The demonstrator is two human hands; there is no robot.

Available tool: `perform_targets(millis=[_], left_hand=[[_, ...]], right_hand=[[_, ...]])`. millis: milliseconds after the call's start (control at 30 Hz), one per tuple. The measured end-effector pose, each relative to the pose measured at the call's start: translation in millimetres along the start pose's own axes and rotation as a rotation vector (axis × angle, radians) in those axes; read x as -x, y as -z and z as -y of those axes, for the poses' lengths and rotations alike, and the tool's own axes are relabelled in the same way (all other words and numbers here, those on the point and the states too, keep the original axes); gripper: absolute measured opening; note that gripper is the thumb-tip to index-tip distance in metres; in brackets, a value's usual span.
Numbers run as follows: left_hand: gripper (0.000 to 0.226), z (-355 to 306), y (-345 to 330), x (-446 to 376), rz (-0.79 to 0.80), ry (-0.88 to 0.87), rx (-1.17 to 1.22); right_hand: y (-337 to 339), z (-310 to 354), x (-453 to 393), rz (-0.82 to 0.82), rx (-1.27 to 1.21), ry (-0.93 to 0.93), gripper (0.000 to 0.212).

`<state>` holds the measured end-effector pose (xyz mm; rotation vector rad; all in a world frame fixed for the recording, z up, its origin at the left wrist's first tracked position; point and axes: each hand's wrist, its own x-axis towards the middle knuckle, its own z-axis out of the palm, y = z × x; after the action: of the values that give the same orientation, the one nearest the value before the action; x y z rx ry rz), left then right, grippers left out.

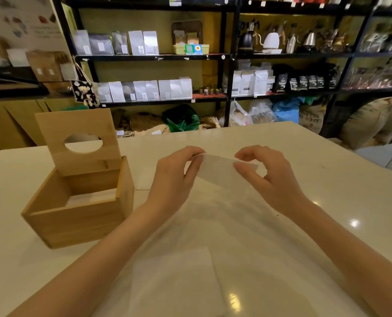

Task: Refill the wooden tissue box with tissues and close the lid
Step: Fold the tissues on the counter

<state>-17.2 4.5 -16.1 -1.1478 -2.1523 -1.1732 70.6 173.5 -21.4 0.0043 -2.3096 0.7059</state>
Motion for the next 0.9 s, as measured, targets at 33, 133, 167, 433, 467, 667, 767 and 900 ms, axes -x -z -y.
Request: perform_targets(millis=[33, 133, 167, 433, 467, 667, 767, 900], left_hand=[[0.016, -8, 7, -1, -0.001, 0.024, 0.029], [0.015, -24, 29, 3, 0.037, 0.156, 0.084], [0.014, -28, 38, 7, 0.062, 0.189, 0.104], [0.011, -46, 102, 47, 0.288, 0.635, 0.462], [0.011, -43, 107, 53, 0.319, 0.696, 0.490], [0.011, -22, 123, 86, 0.507, 0.932, 0.534], [0.013, -14, 122, 97, 0.554, 0.984, 0.558], [0.012, -6, 112, 106, 0.514, 0.962, 0.455]], right_hand=[[5, 6, 0, 0.003, -0.045, -0.020, 0.013], [18, 23, 1, -0.007, -0.251, -0.061, 0.008], [22, 30, 2, -0.002, -0.335, -0.083, 0.010], [35, 78, 27, 0.308, -0.587, -0.213, 0.023], [33, 80, 31, 0.314, -0.612, -0.236, 0.018], [15, 90, 56, 0.584, -0.594, -0.443, 0.024], [2, 88, 61, 0.629, -0.542, -0.547, 0.014], [-9, 86, 66, 0.580, -0.470, -0.639, 0.010]])
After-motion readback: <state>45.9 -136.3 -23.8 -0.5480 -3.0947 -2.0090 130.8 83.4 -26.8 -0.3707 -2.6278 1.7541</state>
